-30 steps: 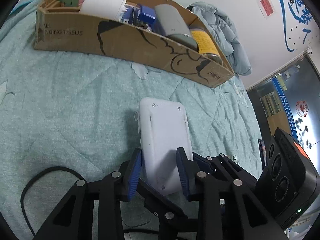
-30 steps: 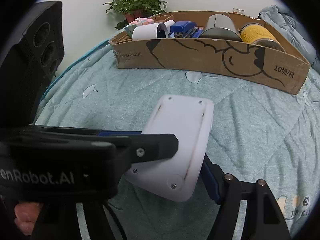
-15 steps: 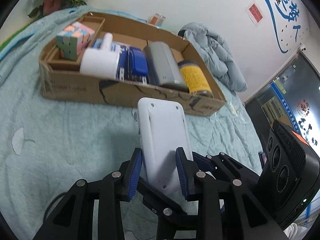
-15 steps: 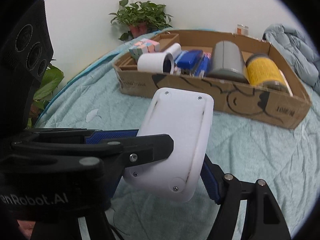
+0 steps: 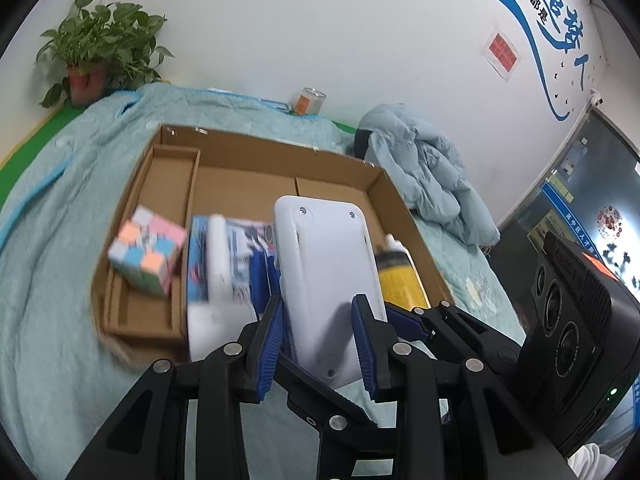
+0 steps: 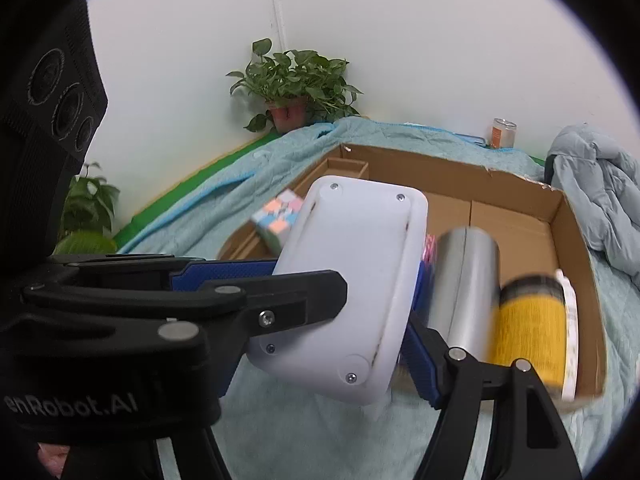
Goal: Organize rigid objects
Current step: 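Lower the remote onto the items in the box and open both grippers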
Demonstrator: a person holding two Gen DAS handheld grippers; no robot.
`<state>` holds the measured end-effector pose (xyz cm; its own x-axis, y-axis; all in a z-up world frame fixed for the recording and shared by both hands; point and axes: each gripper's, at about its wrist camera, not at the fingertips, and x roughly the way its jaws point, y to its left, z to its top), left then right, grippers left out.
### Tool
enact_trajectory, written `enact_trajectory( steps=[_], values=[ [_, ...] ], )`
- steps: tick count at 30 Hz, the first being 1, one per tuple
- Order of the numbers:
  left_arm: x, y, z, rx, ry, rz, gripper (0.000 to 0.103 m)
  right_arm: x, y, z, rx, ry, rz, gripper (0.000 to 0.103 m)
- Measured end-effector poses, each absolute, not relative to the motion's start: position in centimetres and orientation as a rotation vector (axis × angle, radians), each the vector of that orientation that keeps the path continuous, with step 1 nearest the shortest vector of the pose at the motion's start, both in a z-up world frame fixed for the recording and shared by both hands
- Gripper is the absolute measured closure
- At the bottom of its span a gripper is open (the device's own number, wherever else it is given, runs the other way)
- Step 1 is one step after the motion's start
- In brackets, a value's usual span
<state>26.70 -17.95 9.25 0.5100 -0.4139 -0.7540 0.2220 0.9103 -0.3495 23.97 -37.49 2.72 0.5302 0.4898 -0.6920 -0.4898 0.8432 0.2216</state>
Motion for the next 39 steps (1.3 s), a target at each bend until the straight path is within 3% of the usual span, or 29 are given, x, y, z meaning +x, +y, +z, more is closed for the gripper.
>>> enact_trajectory(
  steps=[9,15,17,20,22,26,39],
  values=[
    [37.5,-15.4,6.8,-0.231,1.109,-0.369,0.072,33.4,-35.4,0.7,0.106,1.058,0.643,0.031],
    [38.7,-14.3,3.0,-0.274,1.183,-0.343,0.072,35.1,-33.9,-2.2,0.116,1.177,0.655,0.030],
    [38.1,-14.0,3.0,-0.262,1.162,-0.319,0.067,34.3,-33.8,-2.4,0.077,1.167,0.629,0.030],
    [35.3,-14.0,5.4,-0.137,1.027,-0.229,0.042,32.2,-35.3,-1.5,0.045,1.104,0.567,0.027],
    [32.0,-14.0,7.7,-0.052,0.857,-0.133,0.000,29.9,-37.7,-0.4,0.081,1.033,0.518,0.022],
    [26.6,-15.3,9.7,0.052,0.656,-0.067,0.000,25.1,-41.3,0.4,0.092,0.932,0.366,0.021],
    [19.4,-21.9,7.3,0.088,0.708,-0.141,0.000,20.1,-44.6,1.2,0.048,0.846,0.241,0.021]
  ],
)
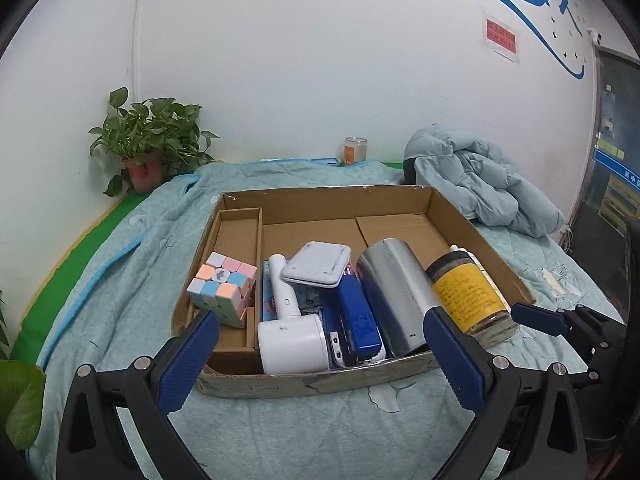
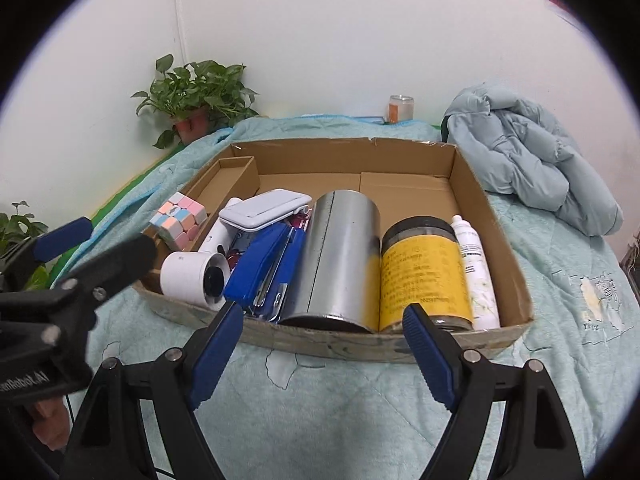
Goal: Organize rigid objects
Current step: 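Lower the remote onto the items in the box and open both grippers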
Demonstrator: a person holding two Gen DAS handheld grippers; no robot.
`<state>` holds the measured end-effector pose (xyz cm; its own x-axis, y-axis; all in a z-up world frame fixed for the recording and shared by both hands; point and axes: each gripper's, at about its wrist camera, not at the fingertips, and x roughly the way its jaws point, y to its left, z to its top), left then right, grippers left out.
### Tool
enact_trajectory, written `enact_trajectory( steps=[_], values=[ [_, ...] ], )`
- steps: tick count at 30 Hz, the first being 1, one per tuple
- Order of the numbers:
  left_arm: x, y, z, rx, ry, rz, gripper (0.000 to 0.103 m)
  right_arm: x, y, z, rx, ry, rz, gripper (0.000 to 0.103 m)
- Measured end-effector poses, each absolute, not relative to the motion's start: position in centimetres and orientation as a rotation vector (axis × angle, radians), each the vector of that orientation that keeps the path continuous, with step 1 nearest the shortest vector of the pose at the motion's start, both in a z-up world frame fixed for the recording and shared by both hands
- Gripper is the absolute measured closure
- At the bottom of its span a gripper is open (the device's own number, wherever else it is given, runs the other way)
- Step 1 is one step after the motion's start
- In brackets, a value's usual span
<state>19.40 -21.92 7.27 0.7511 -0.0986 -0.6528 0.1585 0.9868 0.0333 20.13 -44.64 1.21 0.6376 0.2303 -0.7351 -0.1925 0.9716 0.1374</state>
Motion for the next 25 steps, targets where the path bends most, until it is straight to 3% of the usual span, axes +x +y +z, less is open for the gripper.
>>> enact_trajectory(
  steps=[25],
  values=[
    [19.2,-20.1,7.9,0.025,0.730,-0.141,0.000,17.6,-44.7,2.4,0.040,0.805,0.255,0.021]
  ],
)
